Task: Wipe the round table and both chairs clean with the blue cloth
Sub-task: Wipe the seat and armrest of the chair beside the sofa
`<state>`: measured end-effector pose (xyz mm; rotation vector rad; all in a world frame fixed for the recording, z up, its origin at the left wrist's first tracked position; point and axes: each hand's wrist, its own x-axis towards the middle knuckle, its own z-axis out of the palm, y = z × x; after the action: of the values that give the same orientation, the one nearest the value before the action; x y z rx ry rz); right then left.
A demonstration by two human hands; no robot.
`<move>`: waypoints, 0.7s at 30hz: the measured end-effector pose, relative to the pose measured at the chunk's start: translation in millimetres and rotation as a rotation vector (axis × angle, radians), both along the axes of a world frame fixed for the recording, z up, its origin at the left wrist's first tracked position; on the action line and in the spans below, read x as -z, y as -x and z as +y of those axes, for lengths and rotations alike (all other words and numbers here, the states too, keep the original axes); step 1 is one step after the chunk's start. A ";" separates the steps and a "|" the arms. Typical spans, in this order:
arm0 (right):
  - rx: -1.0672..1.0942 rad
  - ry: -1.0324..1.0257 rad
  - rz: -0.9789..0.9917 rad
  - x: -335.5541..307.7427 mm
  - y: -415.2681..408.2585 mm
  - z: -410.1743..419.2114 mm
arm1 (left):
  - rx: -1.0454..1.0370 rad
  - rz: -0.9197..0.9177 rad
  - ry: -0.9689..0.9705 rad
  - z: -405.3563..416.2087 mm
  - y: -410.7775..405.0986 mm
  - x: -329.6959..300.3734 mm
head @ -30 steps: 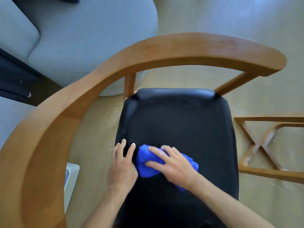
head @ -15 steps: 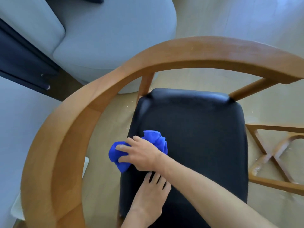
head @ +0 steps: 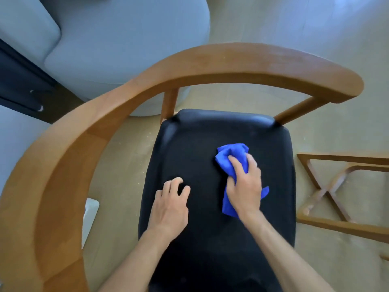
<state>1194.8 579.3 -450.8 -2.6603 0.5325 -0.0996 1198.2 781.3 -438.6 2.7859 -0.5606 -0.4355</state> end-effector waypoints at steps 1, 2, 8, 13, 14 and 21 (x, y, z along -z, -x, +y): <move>-0.046 -0.035 0.020 -1.1 22.3 19.6 | -0.037 0.004 0.005 -4.7 -5.9 -0.6; -0.099 -0.080 0.044 -3.6 40.9 36.0 | -0.074 0.004 0.022 -10.1 -10.9 -1.6; -0.126 -0.189 0.026 -27.3 67.1 -13.0 | -0.166 -0.013 0.143 -75.3 -5.5 -25.3; 0.067 0.060 0.072 11.7 79.9 -59.6 | -0.233 0.116 -0.023 -137.4 40.1 -20.5; 0.048 0.103 0.088 18.7 83.0 -57.3 | -0.246 0.117 -0.038 -139.9 47.0 -15.2; 0.062 0.252 0.083 34.4 85.2 -54.4 | -0.217 -0.054 0.145 -129.8 41.4 17.3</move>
<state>1109.7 524.9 -485.2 -2.9034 0.6690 -0.0798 1156.9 651.5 -455.8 2.6866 -0.2830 -0.2627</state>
